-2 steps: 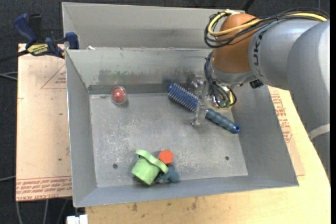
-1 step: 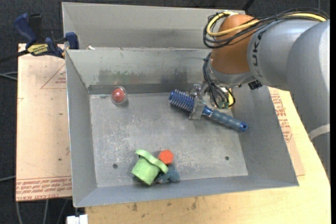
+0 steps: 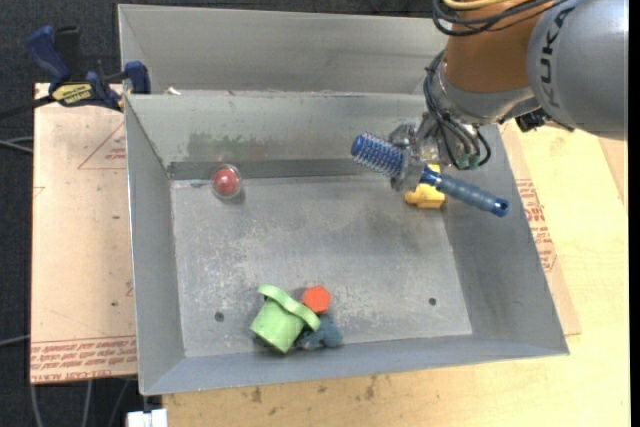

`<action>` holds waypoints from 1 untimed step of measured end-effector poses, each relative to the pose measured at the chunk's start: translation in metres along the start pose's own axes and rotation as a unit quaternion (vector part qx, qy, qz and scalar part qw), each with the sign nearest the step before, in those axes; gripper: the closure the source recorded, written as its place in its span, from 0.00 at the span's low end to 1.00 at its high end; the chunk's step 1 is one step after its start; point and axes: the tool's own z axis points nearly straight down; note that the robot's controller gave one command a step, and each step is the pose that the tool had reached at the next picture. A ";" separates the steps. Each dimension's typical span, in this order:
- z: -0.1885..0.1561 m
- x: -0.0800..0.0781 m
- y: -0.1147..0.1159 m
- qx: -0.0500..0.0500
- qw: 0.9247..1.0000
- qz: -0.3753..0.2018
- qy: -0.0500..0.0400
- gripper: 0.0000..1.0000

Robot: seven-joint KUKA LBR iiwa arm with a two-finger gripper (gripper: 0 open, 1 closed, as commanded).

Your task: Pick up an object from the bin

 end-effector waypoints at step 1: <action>-0.056 0.014 0.010 0.000 1.000 -0.006 0.001 1.00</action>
Offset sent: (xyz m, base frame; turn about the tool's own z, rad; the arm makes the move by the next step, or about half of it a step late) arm -0.0146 0.0099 0.0529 -0.0098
